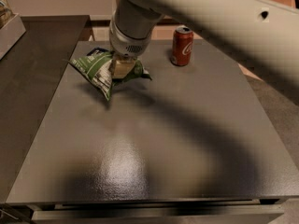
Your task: Move green jalapeno chip bag near rxbar blueberry
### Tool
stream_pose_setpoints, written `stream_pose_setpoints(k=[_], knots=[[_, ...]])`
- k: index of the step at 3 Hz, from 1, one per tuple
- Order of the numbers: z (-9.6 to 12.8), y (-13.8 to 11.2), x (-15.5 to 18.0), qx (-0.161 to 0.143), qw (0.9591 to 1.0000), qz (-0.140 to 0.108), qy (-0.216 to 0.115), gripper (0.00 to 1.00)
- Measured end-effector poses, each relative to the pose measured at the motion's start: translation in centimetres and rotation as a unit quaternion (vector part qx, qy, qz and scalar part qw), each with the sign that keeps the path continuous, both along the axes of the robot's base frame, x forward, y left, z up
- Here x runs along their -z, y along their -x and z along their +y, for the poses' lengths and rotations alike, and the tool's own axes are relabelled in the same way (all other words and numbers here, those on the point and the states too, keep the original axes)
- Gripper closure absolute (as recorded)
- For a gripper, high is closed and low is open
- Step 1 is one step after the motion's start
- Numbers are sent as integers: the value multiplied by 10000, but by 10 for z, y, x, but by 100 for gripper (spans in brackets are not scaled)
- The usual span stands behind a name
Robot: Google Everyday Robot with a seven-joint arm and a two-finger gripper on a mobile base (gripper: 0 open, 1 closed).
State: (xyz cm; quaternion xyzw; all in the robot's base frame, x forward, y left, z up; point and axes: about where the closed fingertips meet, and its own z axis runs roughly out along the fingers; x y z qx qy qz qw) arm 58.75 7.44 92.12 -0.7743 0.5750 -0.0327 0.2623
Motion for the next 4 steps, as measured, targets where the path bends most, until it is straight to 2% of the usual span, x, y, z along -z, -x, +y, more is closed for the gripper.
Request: stream_pose_setpoints(k=[1, 2, 3, 4], knots=[[22, -27, 7, 36, 9997, -258, 5, 100], [30, -57, 17, 221, 9991, -363, 71, 100], [29, -81, 28, 443, 9981, -386, 161, 85], [17, -103, 30, 677, 9969, -353, 193, 61]])
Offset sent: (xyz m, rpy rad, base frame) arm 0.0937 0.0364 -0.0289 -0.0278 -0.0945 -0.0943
